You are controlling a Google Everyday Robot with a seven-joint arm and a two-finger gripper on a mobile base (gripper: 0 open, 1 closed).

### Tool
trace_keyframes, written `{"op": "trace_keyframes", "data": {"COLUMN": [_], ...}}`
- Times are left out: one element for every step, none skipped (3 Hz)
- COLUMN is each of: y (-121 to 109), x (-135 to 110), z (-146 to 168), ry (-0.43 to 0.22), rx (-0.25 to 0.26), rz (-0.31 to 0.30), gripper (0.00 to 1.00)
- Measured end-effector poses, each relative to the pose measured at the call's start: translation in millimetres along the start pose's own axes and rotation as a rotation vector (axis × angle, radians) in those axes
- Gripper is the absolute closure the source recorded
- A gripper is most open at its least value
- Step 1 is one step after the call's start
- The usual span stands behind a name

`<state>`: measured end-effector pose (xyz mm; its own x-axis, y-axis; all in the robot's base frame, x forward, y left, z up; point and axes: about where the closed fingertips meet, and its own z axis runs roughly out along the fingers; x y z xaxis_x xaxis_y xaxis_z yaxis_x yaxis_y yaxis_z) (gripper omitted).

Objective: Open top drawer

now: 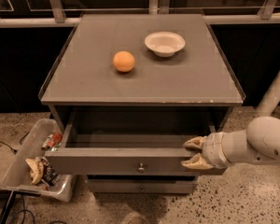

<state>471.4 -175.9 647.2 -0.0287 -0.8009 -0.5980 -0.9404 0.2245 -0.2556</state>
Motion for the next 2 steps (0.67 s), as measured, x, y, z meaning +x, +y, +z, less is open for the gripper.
{"op": "trace_keyframes", "data": {"y": [0, 10], "x": [0, 6], "z": [0, -3], "ry": [0.000, -0.008], "rx": [0.000, -0.006], "rz": [0.000, 0.004], "gripper": [0.38, 0.62]}}
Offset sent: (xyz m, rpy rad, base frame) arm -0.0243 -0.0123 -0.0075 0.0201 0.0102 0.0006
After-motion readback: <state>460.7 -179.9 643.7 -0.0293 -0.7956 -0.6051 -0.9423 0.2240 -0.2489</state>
